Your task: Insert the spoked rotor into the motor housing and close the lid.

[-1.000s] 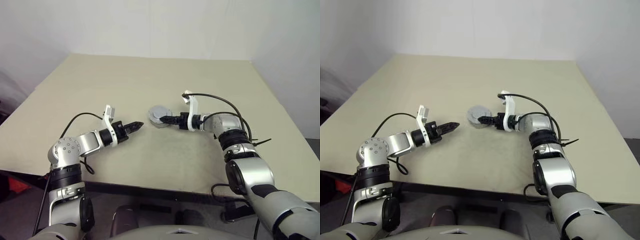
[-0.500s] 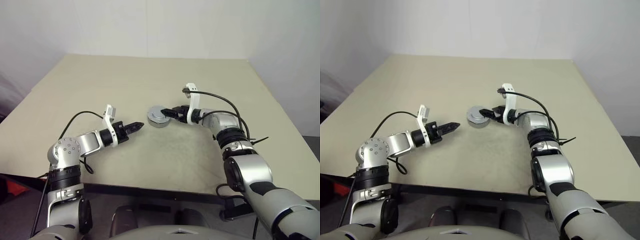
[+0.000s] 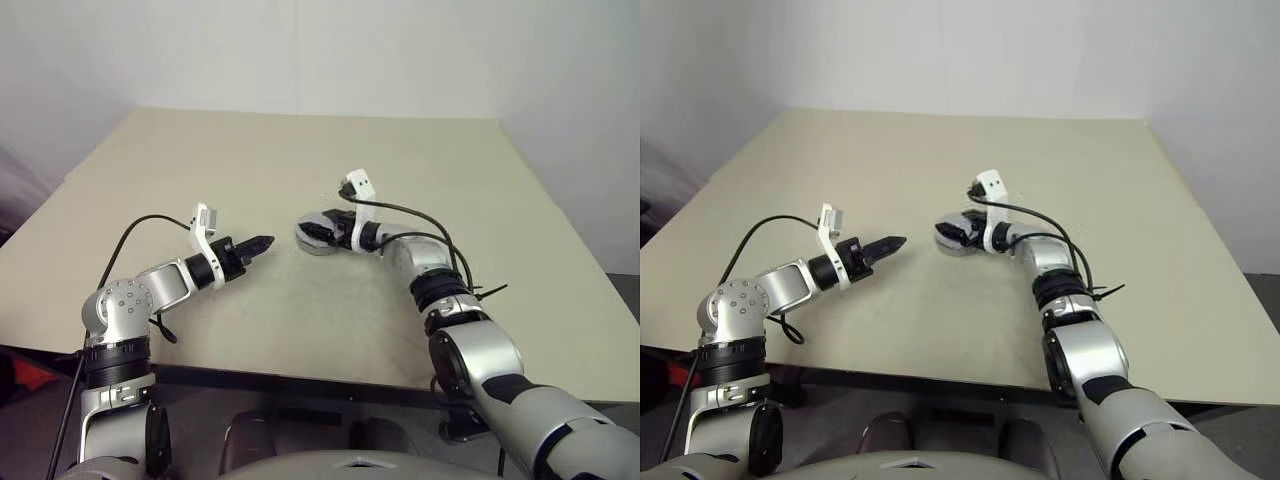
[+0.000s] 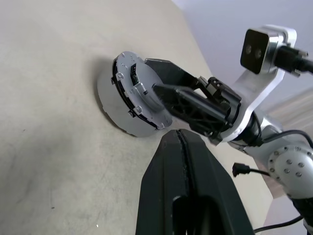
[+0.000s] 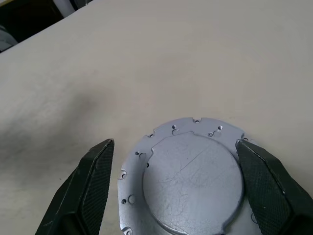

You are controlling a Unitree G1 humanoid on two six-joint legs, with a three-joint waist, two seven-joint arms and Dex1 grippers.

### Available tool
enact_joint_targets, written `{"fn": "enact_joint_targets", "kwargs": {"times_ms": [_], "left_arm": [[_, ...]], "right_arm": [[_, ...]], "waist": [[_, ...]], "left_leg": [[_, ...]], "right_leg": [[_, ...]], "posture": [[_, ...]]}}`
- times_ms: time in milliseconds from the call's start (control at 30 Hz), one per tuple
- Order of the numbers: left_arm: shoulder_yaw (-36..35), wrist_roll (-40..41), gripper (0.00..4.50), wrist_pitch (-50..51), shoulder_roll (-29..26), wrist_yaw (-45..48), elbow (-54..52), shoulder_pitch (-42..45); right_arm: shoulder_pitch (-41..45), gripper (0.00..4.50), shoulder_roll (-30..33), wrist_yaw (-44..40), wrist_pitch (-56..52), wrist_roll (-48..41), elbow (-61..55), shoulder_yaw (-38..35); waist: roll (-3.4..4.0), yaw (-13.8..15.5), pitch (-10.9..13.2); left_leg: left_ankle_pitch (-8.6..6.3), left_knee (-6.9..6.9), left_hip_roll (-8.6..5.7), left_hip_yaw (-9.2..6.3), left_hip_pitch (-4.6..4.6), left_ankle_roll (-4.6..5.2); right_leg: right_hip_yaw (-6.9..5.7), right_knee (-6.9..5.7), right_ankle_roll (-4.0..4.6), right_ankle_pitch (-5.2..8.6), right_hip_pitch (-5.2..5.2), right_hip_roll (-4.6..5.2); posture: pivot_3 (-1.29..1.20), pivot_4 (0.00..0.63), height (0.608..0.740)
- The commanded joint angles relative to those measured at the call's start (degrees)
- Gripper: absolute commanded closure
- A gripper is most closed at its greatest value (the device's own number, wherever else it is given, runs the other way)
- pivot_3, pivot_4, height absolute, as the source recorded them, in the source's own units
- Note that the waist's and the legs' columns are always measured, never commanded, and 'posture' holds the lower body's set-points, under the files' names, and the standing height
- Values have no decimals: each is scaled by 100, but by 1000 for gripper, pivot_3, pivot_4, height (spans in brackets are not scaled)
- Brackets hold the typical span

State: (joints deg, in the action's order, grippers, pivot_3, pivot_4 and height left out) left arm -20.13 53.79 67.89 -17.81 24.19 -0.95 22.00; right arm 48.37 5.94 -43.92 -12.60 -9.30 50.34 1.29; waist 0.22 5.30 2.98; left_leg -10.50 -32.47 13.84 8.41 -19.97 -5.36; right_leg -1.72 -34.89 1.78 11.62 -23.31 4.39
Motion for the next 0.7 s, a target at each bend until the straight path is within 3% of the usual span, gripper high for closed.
{"fn": "enact_joint_targets", "kwargs": {"times_ms": [33,367,633,700], "left_arm": [[-40,67,4500,-113,-73,14,-213,-6],[-211,36,4500,-327,-137,-130,-44,64],[-259,58,4500,-389,-198,-158,27,69],[-253,54,4500,-401,-189,-164,34,68]], "right_arm": [[-46,24,-80,34,365,165,156,101],[-66,24,-91,110,1384,698,617,394],[-28,24,-76,-40,1449,746,677,395],[-21,638,-75,-69,1410,733,684,380]], "waist": [[0,-7,0],[-2,-62,-2],[-3,-103,-2],[-3,-114,-2]], "left_leg": [[0,0,0,0,0,0],[0,-4,0,0,6,0],[-4,-6,0,0,3,7],[-7,-7,0,0,3,12]], "right_leg": [[0,-1,0,0,0,0],[4,-10,0,0,3,-1],[4,-8,1,0,3,-1],[4,-8,0,0,3,-1]], "posture": [[0,0,740],[0,0,740],[0,0,740],[0,0,740]]}}
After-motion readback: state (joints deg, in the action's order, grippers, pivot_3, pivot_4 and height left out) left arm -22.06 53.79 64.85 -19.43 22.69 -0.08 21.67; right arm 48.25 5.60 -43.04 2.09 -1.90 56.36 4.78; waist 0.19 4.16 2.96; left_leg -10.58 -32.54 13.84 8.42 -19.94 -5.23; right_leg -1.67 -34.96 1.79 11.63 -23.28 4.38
